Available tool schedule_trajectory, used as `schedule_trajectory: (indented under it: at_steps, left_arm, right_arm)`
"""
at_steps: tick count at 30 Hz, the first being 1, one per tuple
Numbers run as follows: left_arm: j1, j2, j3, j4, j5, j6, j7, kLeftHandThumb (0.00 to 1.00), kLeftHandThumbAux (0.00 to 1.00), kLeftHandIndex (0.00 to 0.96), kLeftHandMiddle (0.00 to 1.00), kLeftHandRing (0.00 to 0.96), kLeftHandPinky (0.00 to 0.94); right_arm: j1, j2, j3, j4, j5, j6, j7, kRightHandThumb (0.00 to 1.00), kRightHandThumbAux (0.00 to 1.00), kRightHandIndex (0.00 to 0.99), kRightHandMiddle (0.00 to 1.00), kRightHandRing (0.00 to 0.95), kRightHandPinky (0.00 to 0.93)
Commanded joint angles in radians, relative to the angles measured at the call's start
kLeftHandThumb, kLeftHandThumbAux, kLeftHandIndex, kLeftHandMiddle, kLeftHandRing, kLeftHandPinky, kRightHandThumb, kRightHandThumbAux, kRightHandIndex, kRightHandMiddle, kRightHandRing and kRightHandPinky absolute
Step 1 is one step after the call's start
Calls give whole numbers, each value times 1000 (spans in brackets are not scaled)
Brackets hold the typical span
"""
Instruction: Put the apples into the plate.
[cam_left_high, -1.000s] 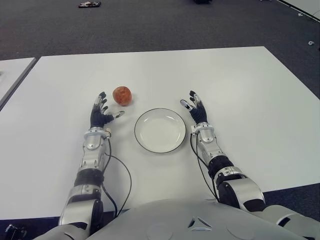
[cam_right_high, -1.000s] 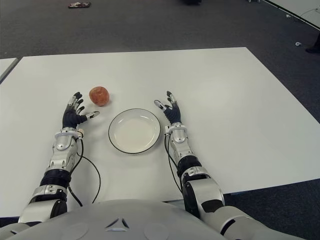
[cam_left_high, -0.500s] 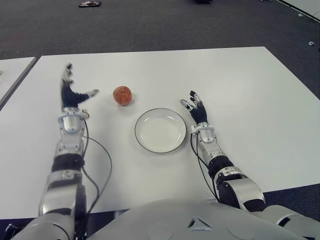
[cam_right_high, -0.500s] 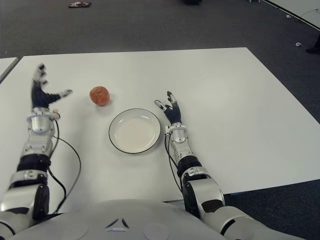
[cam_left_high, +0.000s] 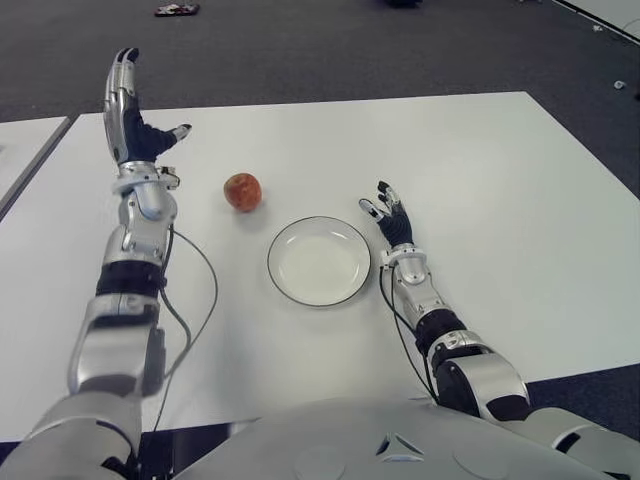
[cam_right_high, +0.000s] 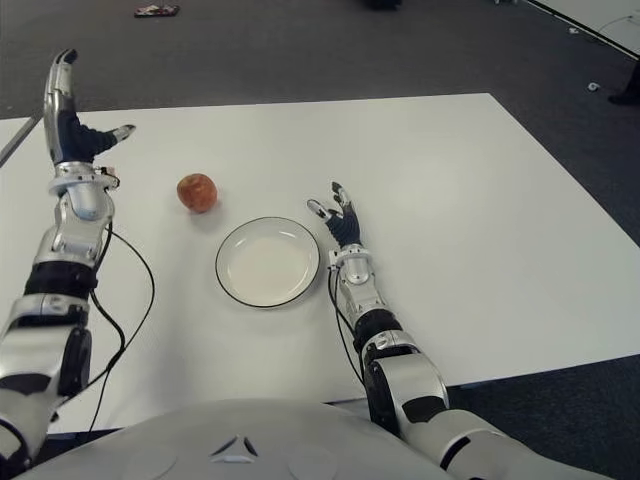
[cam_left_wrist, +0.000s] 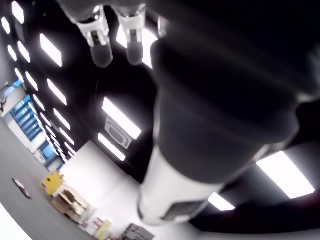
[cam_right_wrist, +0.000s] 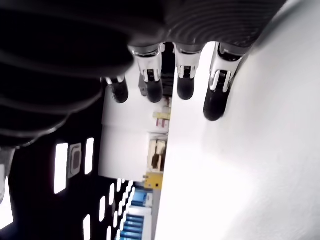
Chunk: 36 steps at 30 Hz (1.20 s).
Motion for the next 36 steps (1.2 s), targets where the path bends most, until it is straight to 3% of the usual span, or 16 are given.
schedule_trajectory:
  at_steps: [1,6,13,20,25,30,36]
  left_arm:
    - [-43,36,-51,62,55,-18,43,0,437,0,0,0,0]
    - [-118,65,-112,82,110,-22,57,0,438,0,0,0,0]
    - [-163,93,-187,110,180,-10,84,0,407,0,0,0,0]
    - [-251,82,-291,196,249,-24,95,2,370,0,0,0,0]
    - [-278,84,-340,230,264,-38,84,14,357,0,0,0,0]
    - [-297,47,-422,239,320,-4,69,41,348,0,0,0,0]
    - [-300,39,-458,232,317,-8,15,51,335,0,0,0,0]
  right_arm:
    - [-4,0,4,24,-9,16,-9,0,452,0,0,0,0]
    - [-10,1,5,34,-11,19,-10,0,453,0,0,0,0]
    - [-13,4,6,41,-9,18,-10,0,454,0,0,0,0]
    - [-17,9,4,51,-4,16,-4,0,462,0,0,0,0]
    - [-20,11,5,56,-6,15,-6,0,471,0,0,0,0]
    - [-20,12,11,54,-15,20,-16,0,487,0,0,0,0]
    - [-17,9,18,53,-22,20,-26,0,497,0,0,0,0]
